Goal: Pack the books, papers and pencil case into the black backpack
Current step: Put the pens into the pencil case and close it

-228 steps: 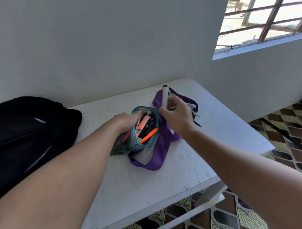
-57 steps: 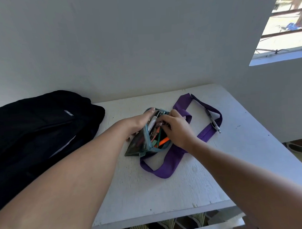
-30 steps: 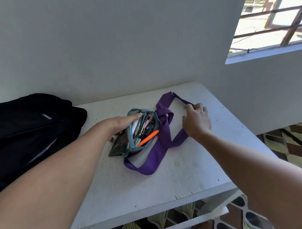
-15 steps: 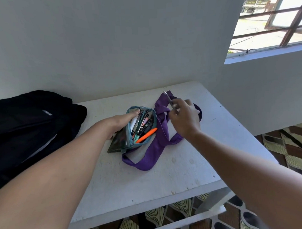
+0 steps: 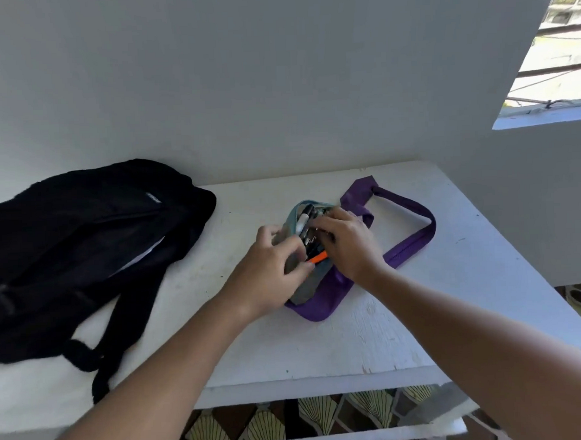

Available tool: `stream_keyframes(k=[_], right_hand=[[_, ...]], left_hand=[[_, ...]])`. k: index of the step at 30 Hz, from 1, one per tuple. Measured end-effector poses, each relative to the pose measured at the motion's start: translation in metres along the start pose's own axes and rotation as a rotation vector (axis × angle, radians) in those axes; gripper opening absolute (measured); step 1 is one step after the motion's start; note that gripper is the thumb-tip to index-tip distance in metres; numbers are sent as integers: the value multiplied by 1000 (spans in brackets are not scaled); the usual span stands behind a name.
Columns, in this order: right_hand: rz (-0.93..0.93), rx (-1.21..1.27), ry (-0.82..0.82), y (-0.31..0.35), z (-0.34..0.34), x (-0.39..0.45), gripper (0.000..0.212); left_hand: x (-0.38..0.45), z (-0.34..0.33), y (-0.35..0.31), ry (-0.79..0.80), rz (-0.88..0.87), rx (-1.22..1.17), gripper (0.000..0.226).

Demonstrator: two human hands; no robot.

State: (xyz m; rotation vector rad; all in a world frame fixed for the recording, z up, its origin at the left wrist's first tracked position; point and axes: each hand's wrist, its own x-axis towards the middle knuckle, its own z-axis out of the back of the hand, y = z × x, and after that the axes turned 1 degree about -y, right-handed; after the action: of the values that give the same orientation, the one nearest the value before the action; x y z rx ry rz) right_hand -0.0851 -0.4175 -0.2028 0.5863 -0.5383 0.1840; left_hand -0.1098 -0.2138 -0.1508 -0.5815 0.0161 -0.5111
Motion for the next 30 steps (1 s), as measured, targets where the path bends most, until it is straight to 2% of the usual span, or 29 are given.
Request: stream_keyframes(k=[2, 6, 9, 12, 15, 18, 20, 24, 25, 27, 30], right_hand=[[-7, 1, 121, 3, -4, 4, 34], [-45, 52, 230, 6, -3, 10, 42], [-12, 74, 173, 6, 4, 6, 45], [17, -79, 8, 0, 8, 3, 39], [-19, -200, -51, -6, 9, 7, 30], [-93, -160, -23, -2, 9, 17, 32], [-189, -74, 55, 6, 7, 27, 32], [-493, -85, 246, 19, -8, 52, 38], [-596, -23, 265, 21, -9, 57, 40], [-692, 188, 230, 31, -5, 66, 37], [-569, 206, 53, 45, 2, 72, 31]], left_hand=[[-8, -6, -1, 30, -13, 148, 23], [-6, -19, 7, -95, -48, 260, 16], [-5, -18, 10, -217, 25, 87, 9], [-2, -11, 17, -290, 127, -128, 13], [2, 1, 25, -321, 204, -297, 17], [1, 13, 33, -313, 221, -366, 15], [0, 17, 37, -314, 211, -370, 15], [-2, 17, 45, -388, 184, -374, 13], [-3, 16, 47, -427, 164, -377, 13], [-6, 14, 49, -517, 123, -377, 13], [-10, 16, 52, -634, 69, -366, 10]])
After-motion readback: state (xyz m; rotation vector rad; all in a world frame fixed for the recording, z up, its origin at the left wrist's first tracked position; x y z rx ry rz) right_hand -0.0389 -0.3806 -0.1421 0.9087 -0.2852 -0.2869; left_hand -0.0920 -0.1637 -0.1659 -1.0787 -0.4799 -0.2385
